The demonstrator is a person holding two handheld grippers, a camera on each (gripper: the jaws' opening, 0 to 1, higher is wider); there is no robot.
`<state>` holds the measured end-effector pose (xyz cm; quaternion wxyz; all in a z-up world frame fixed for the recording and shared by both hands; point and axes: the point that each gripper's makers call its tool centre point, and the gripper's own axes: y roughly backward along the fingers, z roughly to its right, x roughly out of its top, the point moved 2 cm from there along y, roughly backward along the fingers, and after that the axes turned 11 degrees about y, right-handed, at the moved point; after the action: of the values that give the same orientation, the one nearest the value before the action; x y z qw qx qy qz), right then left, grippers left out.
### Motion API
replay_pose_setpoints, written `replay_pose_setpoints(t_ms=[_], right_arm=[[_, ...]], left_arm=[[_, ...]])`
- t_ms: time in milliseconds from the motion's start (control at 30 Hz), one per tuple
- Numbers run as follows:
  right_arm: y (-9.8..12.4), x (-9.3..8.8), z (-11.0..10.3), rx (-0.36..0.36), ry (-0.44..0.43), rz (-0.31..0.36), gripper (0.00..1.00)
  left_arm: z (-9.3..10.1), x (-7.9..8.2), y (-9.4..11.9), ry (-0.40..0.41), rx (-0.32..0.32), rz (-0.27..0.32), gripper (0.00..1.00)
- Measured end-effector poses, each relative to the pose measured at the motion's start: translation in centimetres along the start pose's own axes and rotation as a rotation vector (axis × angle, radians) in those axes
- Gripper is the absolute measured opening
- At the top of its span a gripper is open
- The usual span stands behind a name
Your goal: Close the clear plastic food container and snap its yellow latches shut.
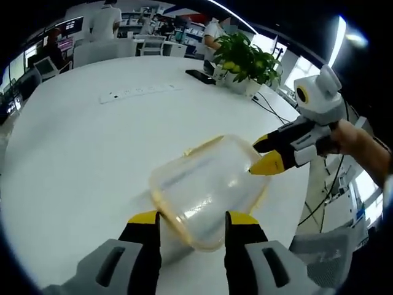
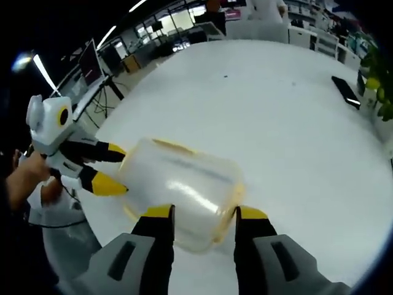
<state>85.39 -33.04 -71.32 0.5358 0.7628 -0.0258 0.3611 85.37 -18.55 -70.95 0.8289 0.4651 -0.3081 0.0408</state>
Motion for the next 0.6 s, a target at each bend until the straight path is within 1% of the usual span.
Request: replay_pose_setpoints(t_ms=[167,300,367,500,533,567,600], right_arm=[[0.01,0.25,0.04,-0.015,-0.025,-0.006,0.33],[0.08,0.11,-0.06,-0.022,-0.031,-0.008,0.32],[0.1,0.06,-0.01,-0.029,-0.046,-0.006,0.32],[0.24,0.01,-0.03,-0.033,-0.054,-0.004,0.31],[0.29,0.0,-0.03,-0.031,-0.058,-0.002,0.31],[0.3,0.02,-0.04,-0.033,-0.063,0.003,0.3],[0.22,0.13,0.16,-0.042,-0.078,0.015,0.29]], left_arm=[[-0.05,-0.06,-0.06,0.047,0.008,0.027,0.32],[-0.1,0.13,-0.14,0.071,0.021,0.046,0.31],[-0.22,0.47,-0.26,0.105,0.036,0.069,0.3],[-0.25,0.64,-0.37,0.119,0.041,0.064,0.28],[-0.28,0.66,-0.35,0.129,0.046,0.07,0.27],[-0.44,0.64,-0.29,0.16,0.044,0.077,0.25],[-0.96,0.74,-0.28,0.17,0.06,0.089,0.23]])
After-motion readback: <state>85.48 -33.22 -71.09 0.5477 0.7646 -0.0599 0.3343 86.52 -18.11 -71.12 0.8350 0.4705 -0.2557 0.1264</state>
